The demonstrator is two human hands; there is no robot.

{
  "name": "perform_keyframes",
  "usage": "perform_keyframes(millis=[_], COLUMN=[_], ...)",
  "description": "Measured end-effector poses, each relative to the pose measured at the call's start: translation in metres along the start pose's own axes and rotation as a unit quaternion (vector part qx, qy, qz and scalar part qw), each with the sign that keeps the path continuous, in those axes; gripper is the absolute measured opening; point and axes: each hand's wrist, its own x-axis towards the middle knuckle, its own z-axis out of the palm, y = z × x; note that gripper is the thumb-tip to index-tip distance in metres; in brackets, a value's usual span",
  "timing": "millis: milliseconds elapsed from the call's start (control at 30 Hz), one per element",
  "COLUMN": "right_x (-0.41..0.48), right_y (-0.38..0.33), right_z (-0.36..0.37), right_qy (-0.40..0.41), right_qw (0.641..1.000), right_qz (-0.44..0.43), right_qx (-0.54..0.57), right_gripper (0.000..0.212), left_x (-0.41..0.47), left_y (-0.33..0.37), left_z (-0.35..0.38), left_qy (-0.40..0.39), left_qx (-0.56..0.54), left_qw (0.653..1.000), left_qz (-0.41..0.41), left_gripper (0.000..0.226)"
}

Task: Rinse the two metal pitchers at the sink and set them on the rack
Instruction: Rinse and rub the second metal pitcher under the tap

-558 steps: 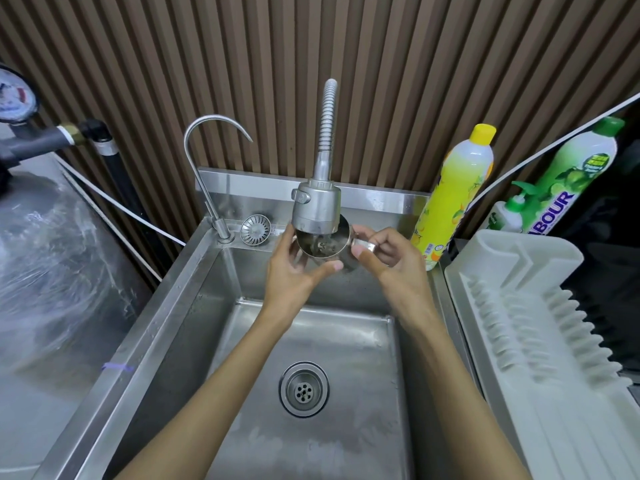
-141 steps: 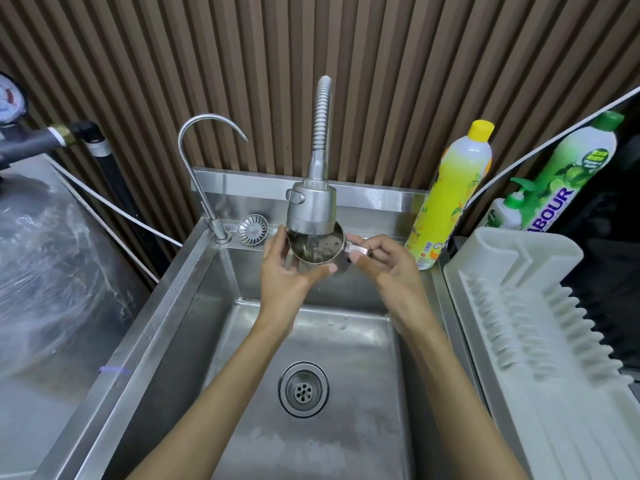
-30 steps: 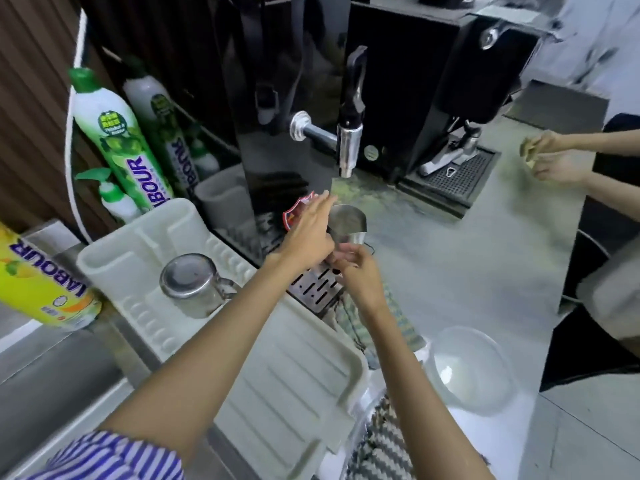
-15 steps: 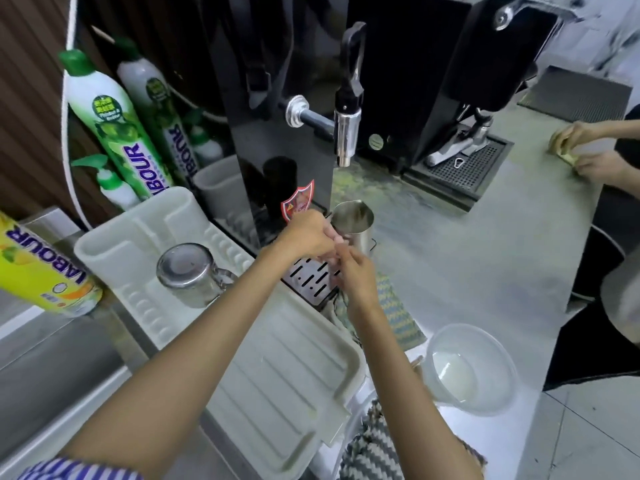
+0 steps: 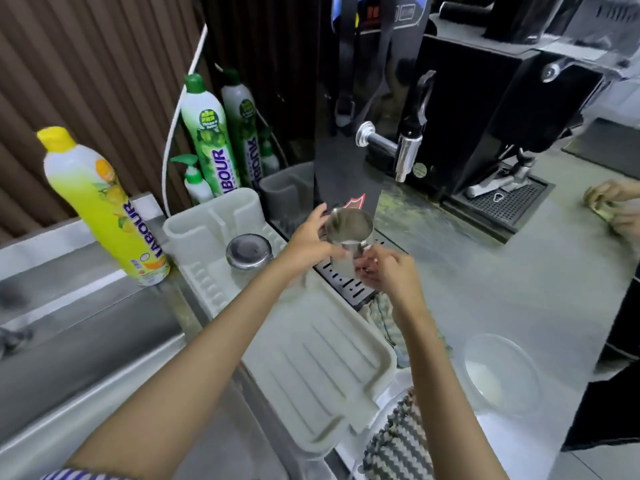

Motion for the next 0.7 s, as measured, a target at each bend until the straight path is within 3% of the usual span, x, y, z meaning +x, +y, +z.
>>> perform_keyframes(millis=[200, 367, 467, 567, 633, 700], right_x=[-0.044, -0.078, -0.097, -0.122, -0.136, -0.15], right_y=[-0.04, -0.048, -0.039, -0.029, -0.016, 0.001], right_z=[0.036, 0.099, 0.143, 0.196, 0.226, 0.25], right_qy=[-0.162, -0.268, -0.322, -0.39, -0.424, -0.444], right_qw=[0.986, 0.961, 0.942, 0.914, 0.9, 0.888], right_qz=[-0.05, -0.063, -0.089, -0.094, -0.085, -0.092], right_qx=[0.009, 0.0, -0.037, -0.053, -0.053, -0.068], right_gripper=[0.028, 0.028, 0.028, 0.02, 0.023, 0.027], left_x=[-0.067, -0.127, -0.163, -0.207, -0.233, -0.253], left_y=[-0.013, -0.045, -0.065, -0.094, -0.113, -0.131], left_z=[-0.063, -0.112, -0.137, -0.17, -0.185, -0.195], left_qy=[0.075, 0.202, 0.274, 0.347, 0.387, 0.423], left_qx=[-0.093, -0.146, -0.166, -0.175, -0.182, -0.185], left_qw=[0.991, 0.965, 0.944, 0.92, 0.904, 0.887], left_qz=[0.059, 0.079, 0.079, 0.044, 0.016, 0.0], left_gripper=[0.07, 0.085, 0.074, 0.079, 0.094, 0.094])
